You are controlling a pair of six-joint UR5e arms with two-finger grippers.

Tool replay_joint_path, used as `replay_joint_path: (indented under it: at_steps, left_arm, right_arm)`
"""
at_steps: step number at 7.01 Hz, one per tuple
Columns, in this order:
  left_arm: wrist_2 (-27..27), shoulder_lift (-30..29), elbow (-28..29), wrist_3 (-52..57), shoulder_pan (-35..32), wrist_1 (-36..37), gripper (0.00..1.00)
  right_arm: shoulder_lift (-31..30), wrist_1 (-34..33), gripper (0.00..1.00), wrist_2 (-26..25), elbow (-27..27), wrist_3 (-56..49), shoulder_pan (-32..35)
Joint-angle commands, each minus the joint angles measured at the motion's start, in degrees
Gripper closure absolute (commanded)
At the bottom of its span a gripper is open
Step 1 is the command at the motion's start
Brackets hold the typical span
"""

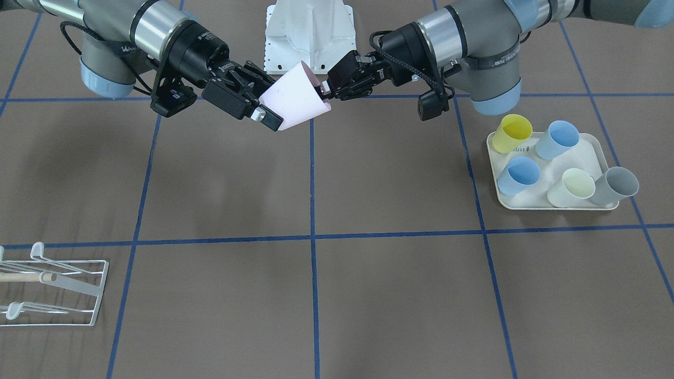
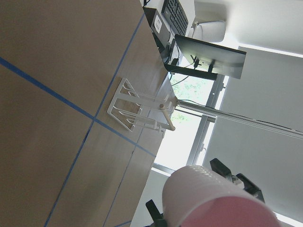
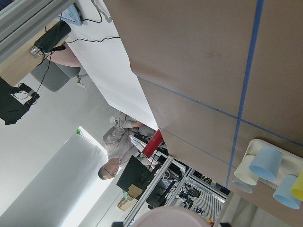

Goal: Transfer IKEA cup to right arm and place on rack

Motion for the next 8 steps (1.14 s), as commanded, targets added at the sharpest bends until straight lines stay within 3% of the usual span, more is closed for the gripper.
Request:
replay_joint_path:
  at_steps: [1,3,5,8]
  left_arm:
    - [-0.16,0.06,-0.17,0.09,0.0,0.09,0.16]
    - [-1.46,0.76,-0.7,0.53,-0.78,0.0,0.16]
    - [-1.83,0.94,-0.61,3.41,-1.58,0.26,0.15]
    - [-1.56,1.73,-0.35,8.76,-2.81,0.88,0.12]
  right_arm:
    - [0.06,-0.07,1.0,-0.08,0.31,-0.68,0.01]
    - [-2.99,-0.16,1.0,1.32,0.75,-7.83,0.8]
    - [-12.11,-0.25,1.0,6.75,1.28,-28.35,6.83]
    - [-21.44,-1.56,1.0,3.64,-1.0,-64.43,13.79]
